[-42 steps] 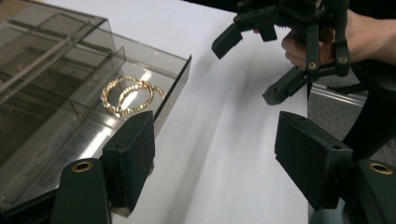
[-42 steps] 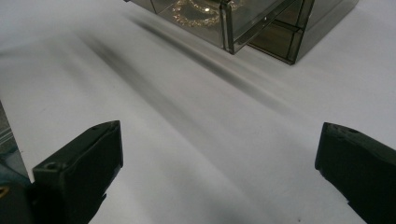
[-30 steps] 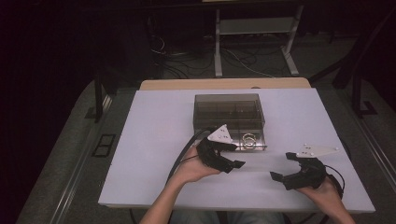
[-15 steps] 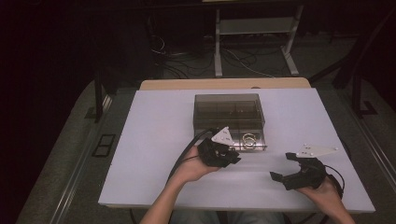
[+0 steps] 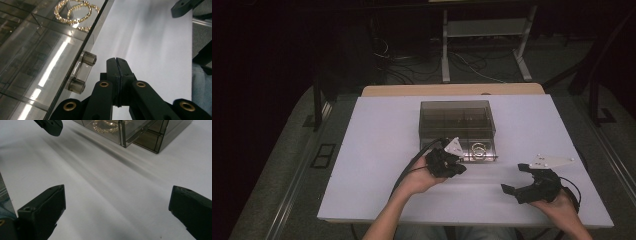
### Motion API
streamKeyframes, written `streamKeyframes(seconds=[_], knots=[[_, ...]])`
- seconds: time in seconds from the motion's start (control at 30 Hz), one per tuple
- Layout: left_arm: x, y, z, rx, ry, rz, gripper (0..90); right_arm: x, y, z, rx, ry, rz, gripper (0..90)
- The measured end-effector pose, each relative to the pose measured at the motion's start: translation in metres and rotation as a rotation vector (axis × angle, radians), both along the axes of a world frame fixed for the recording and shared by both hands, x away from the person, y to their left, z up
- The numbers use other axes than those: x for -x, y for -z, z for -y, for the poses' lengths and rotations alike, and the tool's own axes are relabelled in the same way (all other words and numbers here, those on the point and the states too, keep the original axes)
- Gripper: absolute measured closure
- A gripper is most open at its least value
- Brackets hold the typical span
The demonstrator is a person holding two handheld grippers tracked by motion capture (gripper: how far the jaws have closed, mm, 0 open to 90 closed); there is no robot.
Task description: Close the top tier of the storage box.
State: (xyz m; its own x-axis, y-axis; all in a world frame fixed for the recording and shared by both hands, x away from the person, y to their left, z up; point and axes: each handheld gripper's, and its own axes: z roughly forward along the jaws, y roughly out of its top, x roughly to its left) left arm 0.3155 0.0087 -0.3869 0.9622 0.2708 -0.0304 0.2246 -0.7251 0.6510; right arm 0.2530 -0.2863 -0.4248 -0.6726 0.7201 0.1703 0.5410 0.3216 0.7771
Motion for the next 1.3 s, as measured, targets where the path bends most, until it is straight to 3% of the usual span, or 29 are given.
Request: streamKeyframes(seconds=[0.27,0.33,1.03,1.3], knots=[[-0.005,0.004,0.001,-0.051,-0.018,0.024,88.6,0.000,0.001,0.000,0.004,-0.004,0.001,0.3],[-0.007,0.004,0.000,-0.034,-0.024,0.014,88.7,0.000,0.001,0.000,0.006,-0.004,0.001,0.3],[-0.019,0.003,0.001,-0.011,-0.048,0.005,88.7,0.000,0.001,0.000,0.007,-0.001,-0.001,0.3],[-0.025,0.002,0.000,-0.020,-0.060,0.004,88.7,0.000,0.000,0.000,0.009,-0.001,-0.001,0.3]])
